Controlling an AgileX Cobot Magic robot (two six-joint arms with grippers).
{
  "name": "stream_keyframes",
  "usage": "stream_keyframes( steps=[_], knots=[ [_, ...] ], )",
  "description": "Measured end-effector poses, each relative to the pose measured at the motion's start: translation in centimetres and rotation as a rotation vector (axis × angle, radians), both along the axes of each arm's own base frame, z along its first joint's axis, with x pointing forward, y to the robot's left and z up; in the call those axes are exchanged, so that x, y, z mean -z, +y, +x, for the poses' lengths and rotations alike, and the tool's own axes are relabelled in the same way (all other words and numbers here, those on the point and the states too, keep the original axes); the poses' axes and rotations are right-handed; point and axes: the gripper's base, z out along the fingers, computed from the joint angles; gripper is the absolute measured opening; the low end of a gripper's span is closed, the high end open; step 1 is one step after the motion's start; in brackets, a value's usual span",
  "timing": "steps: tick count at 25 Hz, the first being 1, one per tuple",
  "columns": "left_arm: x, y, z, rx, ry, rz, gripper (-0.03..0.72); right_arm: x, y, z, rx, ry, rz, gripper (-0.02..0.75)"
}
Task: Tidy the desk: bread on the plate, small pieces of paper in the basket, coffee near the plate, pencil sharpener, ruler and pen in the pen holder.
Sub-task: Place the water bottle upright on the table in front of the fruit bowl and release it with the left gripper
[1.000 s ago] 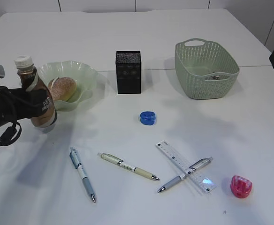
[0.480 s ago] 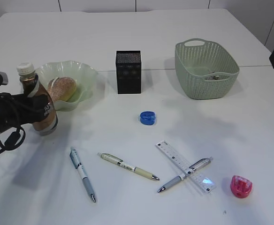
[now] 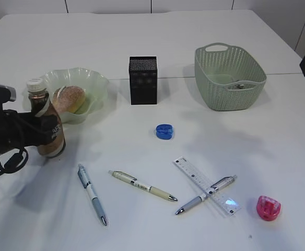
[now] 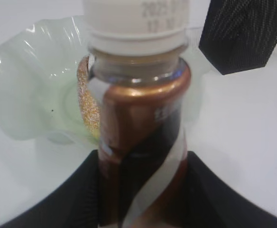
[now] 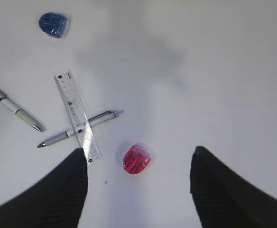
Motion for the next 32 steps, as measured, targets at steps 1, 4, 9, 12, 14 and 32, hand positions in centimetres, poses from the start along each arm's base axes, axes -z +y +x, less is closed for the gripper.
stream_keyframes(
  steps=[1,4,9,12,14,32],
  knots=[
    [0.0,0.0,0.0,0.007,0.001,0.003,0.328,0.0,0.0,0.0,0.0,0.0,0.0,0.529],
    [0.0,-0.1,0.0,0.021,-0.003,0.01,0.329,0.0,0.0,0.0,0.0,0.0,0.0,0.529],
    [0.0,-0.2,0.0,0.027,-0.003,0.012,0.374,0.0,0.0,0.0,0.0,0.0,0.0,0.529],
    [0.0,-0.2,0.0,0.03,-0.003,0.013,0.436,0.0,0.0,0.0,0.0,0.0,0.0,0.529],
    [0.0,-0.2,0.0,0.032,-0.001,0.015,0.476,0.0,0.0,0.0,0.0,0.0,0.0,0.529],
    [-2.3,-0.2,0.0,0.032,-0.064,0.011,0.531,0.0,0.0,0.0,0.0,0.0,0.0,0.529]
  ],
)
